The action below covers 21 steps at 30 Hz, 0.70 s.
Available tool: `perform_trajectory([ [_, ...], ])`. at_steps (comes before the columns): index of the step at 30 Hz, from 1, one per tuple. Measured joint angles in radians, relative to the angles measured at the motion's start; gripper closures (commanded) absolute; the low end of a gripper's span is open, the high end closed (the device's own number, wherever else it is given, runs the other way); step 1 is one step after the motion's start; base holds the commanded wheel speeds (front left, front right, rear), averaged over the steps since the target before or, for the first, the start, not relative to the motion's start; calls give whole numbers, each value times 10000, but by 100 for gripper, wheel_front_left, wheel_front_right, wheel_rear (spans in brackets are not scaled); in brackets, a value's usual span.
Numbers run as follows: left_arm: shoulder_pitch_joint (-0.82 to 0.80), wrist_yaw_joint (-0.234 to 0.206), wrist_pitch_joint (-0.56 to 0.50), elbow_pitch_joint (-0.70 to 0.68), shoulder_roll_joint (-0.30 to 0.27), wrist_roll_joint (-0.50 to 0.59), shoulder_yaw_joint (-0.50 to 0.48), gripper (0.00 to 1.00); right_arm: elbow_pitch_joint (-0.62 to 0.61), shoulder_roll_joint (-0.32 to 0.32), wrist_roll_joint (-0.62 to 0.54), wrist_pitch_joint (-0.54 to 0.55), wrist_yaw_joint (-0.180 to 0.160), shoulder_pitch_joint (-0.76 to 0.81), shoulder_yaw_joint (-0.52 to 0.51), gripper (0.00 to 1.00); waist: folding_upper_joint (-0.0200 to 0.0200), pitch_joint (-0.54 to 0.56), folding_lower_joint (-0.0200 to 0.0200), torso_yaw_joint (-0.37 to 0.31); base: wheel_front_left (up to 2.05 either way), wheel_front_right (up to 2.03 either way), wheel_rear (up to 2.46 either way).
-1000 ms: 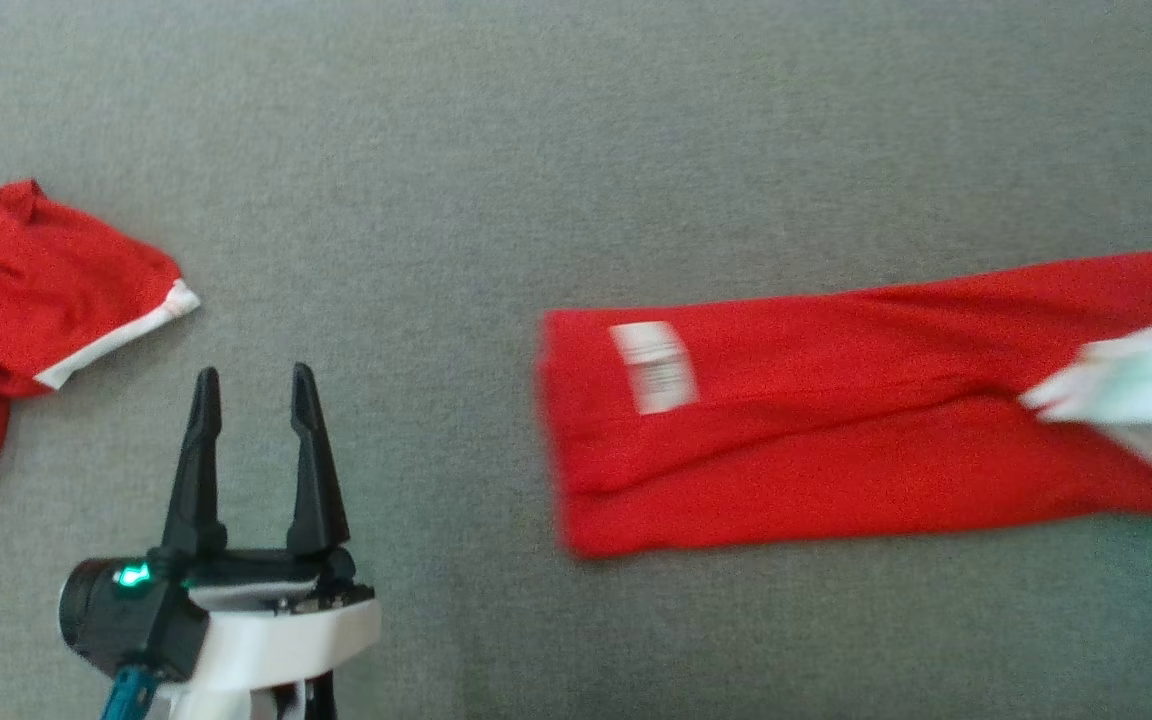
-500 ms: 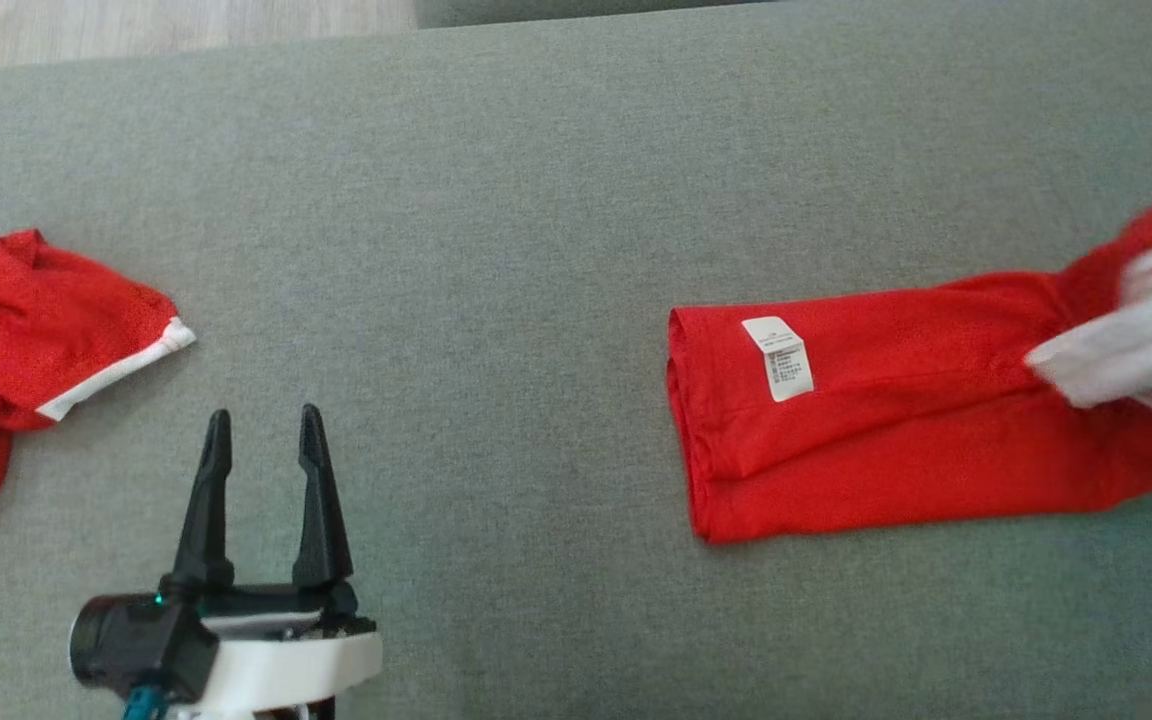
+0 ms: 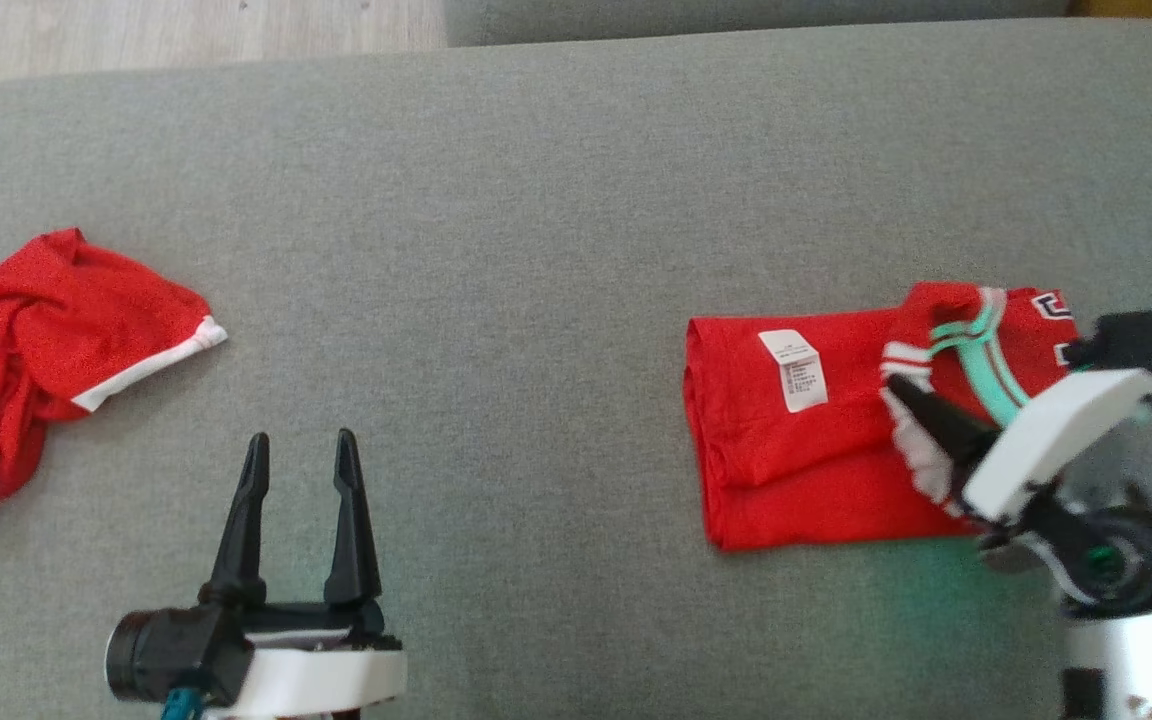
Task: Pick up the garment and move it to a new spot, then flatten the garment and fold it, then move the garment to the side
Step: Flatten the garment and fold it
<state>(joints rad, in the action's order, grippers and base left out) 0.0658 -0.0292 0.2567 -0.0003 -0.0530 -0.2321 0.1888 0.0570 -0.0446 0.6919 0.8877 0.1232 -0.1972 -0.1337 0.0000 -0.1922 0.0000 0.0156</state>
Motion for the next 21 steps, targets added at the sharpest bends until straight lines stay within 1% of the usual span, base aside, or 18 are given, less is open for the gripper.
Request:
perform_trajectory([
  [4, 24, -73, 0, 15, 0, 0, 73, 0, 1103, 0, 447, -1296, 0, -153, 874, 100, 0, 68, 0, 29, 0, 0, 0],
  [10, 25, -190, 0, 117, 0, -61, 374, 0, 2109, -8, 752, -2337, -2, -964, 1820, 100, 0, 57, 0, 66, 0, 0, 0],
  [14, 24, -230, 0, 222, 0, -61, 405, 0, 2614, -23, 842, -2646, -2, -1308, 2318, 100, 0, 12, 0, 93, 0, 0, 0],
  [21, 23, -234, 0, 291, 0, -61, 389, 0, 2993, -31, 840, -2731, -2, -1406, 2936, 100, 0, -29, 0, 176, 0, 0, 0],
])
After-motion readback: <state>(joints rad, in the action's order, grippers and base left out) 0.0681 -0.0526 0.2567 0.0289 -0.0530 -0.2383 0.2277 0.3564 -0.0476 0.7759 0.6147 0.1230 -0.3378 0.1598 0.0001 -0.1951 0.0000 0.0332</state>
